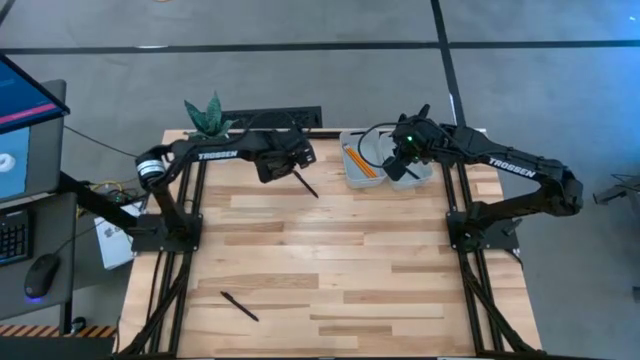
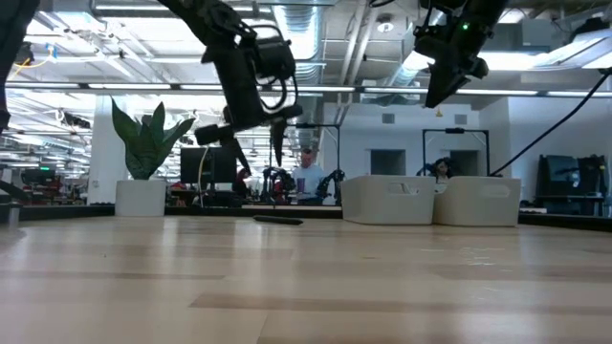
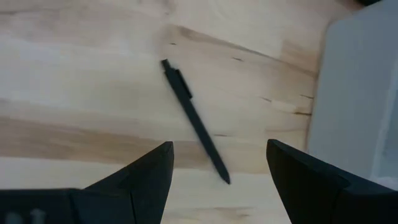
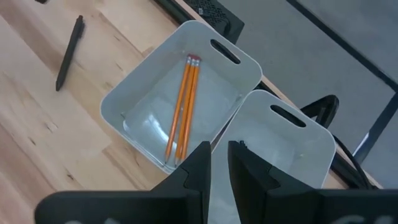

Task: Sort pens & pencils
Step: Put the top black pen into the right gray bin

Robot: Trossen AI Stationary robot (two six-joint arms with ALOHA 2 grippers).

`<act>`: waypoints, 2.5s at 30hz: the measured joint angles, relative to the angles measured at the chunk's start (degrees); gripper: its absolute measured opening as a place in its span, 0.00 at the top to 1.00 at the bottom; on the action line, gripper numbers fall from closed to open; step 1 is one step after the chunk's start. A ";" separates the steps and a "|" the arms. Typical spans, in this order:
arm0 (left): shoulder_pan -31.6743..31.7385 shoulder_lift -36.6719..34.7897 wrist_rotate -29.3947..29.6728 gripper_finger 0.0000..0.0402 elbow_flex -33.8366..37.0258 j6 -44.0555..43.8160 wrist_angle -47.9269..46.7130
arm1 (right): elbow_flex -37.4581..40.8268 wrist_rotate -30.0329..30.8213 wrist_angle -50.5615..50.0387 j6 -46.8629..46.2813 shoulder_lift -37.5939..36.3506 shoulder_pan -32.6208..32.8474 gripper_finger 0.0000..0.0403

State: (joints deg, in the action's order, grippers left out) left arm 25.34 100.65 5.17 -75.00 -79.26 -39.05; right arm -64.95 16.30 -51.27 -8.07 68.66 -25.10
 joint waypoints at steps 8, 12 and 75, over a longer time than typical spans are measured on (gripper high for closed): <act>0.55 2.80 -1.28 0.38 -0.19 -1.77 2.98 | 0.00 -0.35 0.00 0.63 0.00 1.14 0.81; 1.22 3.51 -2.42 0.38 -0.12 -2.39 1.75 | 0.00 -0.37 0.06 1.07 0.00 1.82 0.81; 4.37 14.32 -7.77 0.38 -2.21 -8.78 3.19 | 0.00 -0.84 1.25 4.15 -0.02 1.84 0.81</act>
State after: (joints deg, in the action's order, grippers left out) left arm 29.72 114.98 -2.60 -77.21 -88.05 -35.85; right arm -64.95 15.45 -50.01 -3.92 68.64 -23.27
